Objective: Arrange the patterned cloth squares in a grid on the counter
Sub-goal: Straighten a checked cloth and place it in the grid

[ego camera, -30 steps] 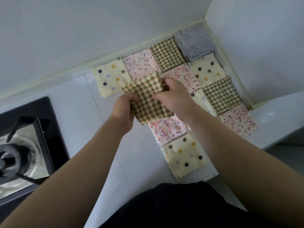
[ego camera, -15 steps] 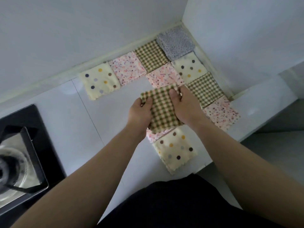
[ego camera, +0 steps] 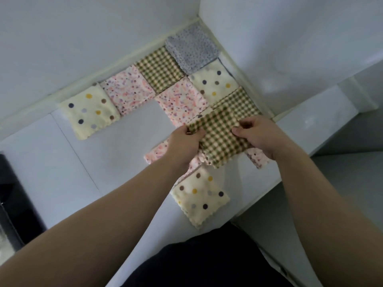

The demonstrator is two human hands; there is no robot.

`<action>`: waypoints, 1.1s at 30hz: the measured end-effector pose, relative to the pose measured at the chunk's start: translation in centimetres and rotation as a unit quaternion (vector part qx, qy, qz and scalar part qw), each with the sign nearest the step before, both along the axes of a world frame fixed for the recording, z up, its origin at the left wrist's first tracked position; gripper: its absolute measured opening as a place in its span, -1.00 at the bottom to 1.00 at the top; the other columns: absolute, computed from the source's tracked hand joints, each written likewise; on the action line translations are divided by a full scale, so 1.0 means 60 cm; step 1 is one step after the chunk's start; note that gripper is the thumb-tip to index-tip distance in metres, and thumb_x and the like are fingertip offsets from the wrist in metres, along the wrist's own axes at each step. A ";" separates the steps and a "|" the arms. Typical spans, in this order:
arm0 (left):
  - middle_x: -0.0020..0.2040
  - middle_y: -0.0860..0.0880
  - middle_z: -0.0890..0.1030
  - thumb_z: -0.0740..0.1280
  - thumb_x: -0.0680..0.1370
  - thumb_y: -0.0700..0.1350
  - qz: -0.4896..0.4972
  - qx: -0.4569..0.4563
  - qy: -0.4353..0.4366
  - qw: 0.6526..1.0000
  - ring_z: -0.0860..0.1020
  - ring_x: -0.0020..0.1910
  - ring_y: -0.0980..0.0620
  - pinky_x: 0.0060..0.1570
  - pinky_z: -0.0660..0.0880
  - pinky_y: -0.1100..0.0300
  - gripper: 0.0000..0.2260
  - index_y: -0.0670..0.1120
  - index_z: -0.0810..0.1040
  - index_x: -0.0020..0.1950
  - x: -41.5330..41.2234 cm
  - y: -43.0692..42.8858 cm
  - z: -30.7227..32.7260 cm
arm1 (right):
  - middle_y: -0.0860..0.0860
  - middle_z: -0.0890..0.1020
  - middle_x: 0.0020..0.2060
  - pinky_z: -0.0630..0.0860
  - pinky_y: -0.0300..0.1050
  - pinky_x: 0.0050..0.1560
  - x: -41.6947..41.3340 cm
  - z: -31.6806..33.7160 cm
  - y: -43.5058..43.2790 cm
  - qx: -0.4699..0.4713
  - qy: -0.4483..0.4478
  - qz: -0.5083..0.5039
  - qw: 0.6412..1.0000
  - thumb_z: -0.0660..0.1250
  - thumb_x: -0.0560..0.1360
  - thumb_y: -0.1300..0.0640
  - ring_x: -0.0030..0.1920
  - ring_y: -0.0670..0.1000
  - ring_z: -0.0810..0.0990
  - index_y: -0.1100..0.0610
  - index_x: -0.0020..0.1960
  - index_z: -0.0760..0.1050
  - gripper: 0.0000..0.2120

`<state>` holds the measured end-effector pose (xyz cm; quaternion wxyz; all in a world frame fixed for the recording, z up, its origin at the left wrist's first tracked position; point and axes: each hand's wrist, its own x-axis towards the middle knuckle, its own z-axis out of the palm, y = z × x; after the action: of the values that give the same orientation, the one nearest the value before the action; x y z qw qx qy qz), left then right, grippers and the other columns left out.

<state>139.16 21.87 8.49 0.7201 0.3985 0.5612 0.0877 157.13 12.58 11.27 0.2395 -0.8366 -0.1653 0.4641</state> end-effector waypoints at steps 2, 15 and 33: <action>0.05 -0.08 0.70 0.43 0.57 -0.14 -0.031 0.025 0.027 0.999 0.68 0.04 -0.12 0.08 0.64 -0.14 -0.89 -0.11 0.61 0.07 0.025 0.008 -0.002 | -0.06 0.56 0.12 0.50 -0.07 0.13 0.008 -0.008 0.006 -0.001 -0.062 0.026 0.998 0.38 0.60 0.01 0.13 0.04 0.56 0.05 0.29 0.54 -0.71; -0.09 -0.07 0.67 0.45 0.55 -0.07 -0.191 0.176 0.142 0.955 0.71 -0.18 -0.06 -0.17 0.66 -0.11 -0.84 -0.04 0.49 0.01 0.170 0.056 -0.032 | 0.14 0.56 0.10 0.34 -0.08 -0.15 0.082 -0.057 0.046 -0.017 -0.384 0.128 0.914 0.24 0.62 0.21 0.04 0.17 0.58 0.20 0.22 0.48 -0.80; -0.02 -0.02 0.56 0.39 0.32 -0.25 -0.524 0.647 0.235 0.502 0.50 0.03 -0.14 0.02 0.41 0.00 -0.70 -0.03 0.59 0.03 0.186 0.058 -0.050 | 0.18 0.61 0.07 0.51 0.03 -0.05 0.050 -0.094 0.070 -0.099 -0.424 0.170 0.884 0.30 0.48 0.22 0.09 0.23 0.60 0.24 0.17 0.44 -0.72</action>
<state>150.30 25.36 5.50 0.0173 0.9805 0.1853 -0.0637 160.13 16.81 5.63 -0.0202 -0.9320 -0.3439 0.1129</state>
